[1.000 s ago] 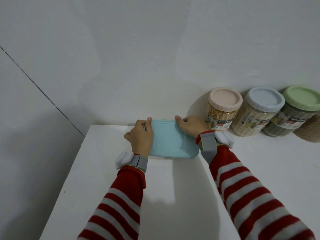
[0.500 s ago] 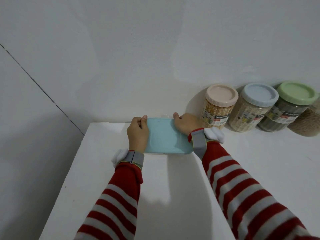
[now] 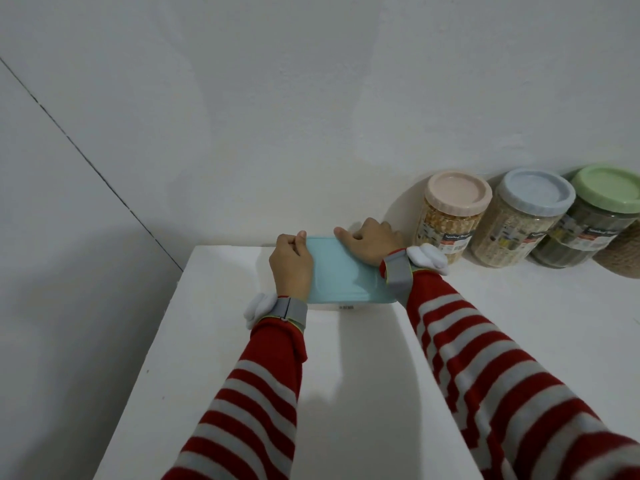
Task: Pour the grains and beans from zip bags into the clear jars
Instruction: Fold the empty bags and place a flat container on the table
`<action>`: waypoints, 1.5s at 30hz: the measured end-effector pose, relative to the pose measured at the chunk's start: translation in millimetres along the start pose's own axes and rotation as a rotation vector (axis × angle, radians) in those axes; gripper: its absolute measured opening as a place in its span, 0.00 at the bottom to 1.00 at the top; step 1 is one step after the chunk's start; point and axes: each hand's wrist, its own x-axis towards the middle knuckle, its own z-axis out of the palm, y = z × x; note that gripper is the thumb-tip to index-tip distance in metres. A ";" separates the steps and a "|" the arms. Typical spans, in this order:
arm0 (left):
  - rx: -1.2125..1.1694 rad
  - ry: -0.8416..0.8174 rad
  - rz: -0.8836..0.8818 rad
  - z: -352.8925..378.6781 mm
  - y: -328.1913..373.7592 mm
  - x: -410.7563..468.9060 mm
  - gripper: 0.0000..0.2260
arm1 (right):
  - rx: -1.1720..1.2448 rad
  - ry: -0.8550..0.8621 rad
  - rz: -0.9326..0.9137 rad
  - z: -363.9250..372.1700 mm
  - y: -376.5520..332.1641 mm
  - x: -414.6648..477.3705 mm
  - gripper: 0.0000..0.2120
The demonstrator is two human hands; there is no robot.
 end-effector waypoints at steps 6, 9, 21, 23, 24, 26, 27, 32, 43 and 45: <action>0.099 -0.013 0.011 6.0 -3.6 15.7 0.13 | 0.389 0.390 0.133 24.4 34.4 -25.6 0.18; 0.157 -0.064 0.012 4.9 -5.0 21.0 0.15 | 0.417 0.430 0.265 36.8 31.7 -32.8 0.22; 0.234 0.024 0.001 -1.4 -18.5 10.6 0.20 | 0.586 0.269 0.449 32.6 37.5 -35.0 0.27; 0.277 0.020 0.039 -3.6 -17.0 14.0 0.21 | 0.521 0.221 0.405 28.3 37.1 -31.9 0.27; 0.313 0.016 0.065 -3.9 -16.7 14.9 0.22 | 0.482 0.204 0.388 27.4 36.9 -30.6 0.27; 0.401 0.001 0.098 -5.1 -17.0 13.3 0.23 | 0.397 0.230 0.389 29.1 33.8 -30.4 0.26; 0.431 -0.003 0.100 -5.1 -17.0 12.2 0.22 | 0.363 0.267 0.412 31.2 30.6 -31.5 0.26; 0.459 0.028 0.016 0.3 -14.1 13.9 0.23 | 0.291 0.302 0.476 33.0 26.3 -31.4 0.27; 0.372 0.069 -0.090 -4.2 -17.7 3.5 0.25 | 0.251 0.204 0.460 28.2 32.3 -31.1 0.34; 0.511 -0.052 -0.174 -4.8 -17.1 1.4 0.32 | 0.311 0.220 0.485 30.2 36.3 -30.4 0.38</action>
